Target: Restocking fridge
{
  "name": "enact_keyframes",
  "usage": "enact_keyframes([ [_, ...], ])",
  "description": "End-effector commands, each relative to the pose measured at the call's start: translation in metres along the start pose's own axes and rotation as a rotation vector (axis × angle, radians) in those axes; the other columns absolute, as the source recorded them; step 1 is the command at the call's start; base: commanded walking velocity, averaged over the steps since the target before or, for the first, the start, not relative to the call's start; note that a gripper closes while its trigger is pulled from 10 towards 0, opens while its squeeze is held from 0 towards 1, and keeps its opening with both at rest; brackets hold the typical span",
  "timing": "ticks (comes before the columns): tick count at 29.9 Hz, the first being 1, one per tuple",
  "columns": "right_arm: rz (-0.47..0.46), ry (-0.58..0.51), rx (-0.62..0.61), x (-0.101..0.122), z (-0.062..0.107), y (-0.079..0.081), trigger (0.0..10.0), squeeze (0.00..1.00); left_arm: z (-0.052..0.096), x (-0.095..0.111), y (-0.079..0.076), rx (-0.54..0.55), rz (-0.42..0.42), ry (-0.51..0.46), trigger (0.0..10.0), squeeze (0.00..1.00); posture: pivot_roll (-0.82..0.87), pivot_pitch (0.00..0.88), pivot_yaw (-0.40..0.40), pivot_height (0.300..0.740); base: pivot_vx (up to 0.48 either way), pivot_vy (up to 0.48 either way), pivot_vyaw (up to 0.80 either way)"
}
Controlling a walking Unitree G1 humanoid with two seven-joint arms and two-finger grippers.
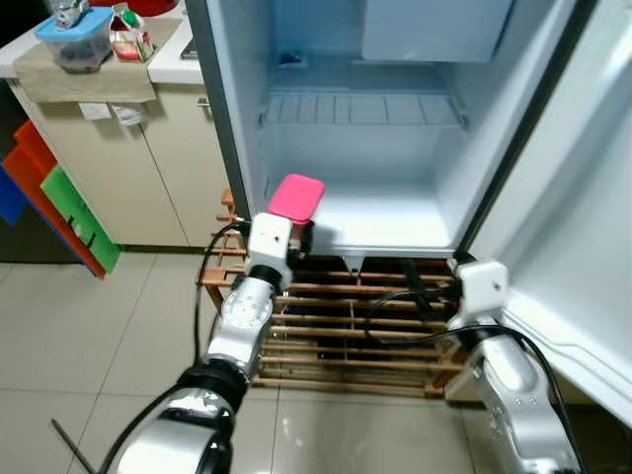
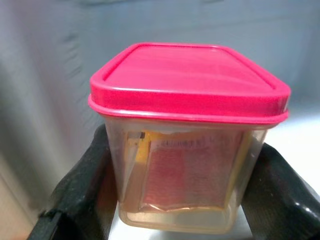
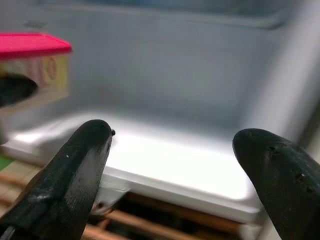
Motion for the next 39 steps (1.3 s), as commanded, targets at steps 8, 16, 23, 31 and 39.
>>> enact_keyframes([
  [8, 0.005, 0.108, -0.031, -0.012, 0.009, 0.003, 10.0, 0.0, -0.028, 0.024, -0.011, -0.027, 0.018, 0.045, 10.0, 0.0, -0.22, 0.02, 0.015, 0.74, 0.0, 0.0, 0.0],
  [16, 0.014, 0.13, -0.04, -0.012, 0.026, -0.006, 10.0, 0.0, -0.039, 0.025, -0.003, 0.011, 0.043, 0.122, 10.0, 0.0, -0.25, 0.051, 0.018, 0.74, 0.0, 0.0, 0.0],
  [23, 0.013, 0.173, -0.048, -0.011, 0.051, 0.002, 10.0, 0.0, -0.041, 0.021, -0.001, 0.051, 0.081, 0.187, 10.0, 0.0, -0.31, 0.153, 0.017, 0.74, 0.0, 0.0, 0.0],
  [31, -0.001, 0.176, -0.085, 0.002, 0.06, 0.008, 10.0, 0.0, -0.046, 0.027, 0.011, 0.108, 0.093, 0.207, 10.0, 0.0, -0.36, 0.226, 0.02, 0.74, 0.0, 0.0, 0.0],
  [39, -0.021, 0.191, -0.097, 0.006, 0.111, 0.027, 10.0, 0.0, -0.049, 0.032, 0.028, 0.163, 0.01, 0.194, 10.0, 0.0, -0.39, 0.26, 0.016, 0.74, 0.0, 0.0, 0.0],
])
Point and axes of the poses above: a point about 5 cm out from each wrist's last joint towards the gripper, its own z axis pointing back from the gripper into the wrist, its own x axis along the axis of the wrist's last joint, y = z × x, the point moved 4 cm from there along -z, pointing out of the wrist towards the gripper, and after that the axes turned 14 degrees about -z, right-handed, at the moved point
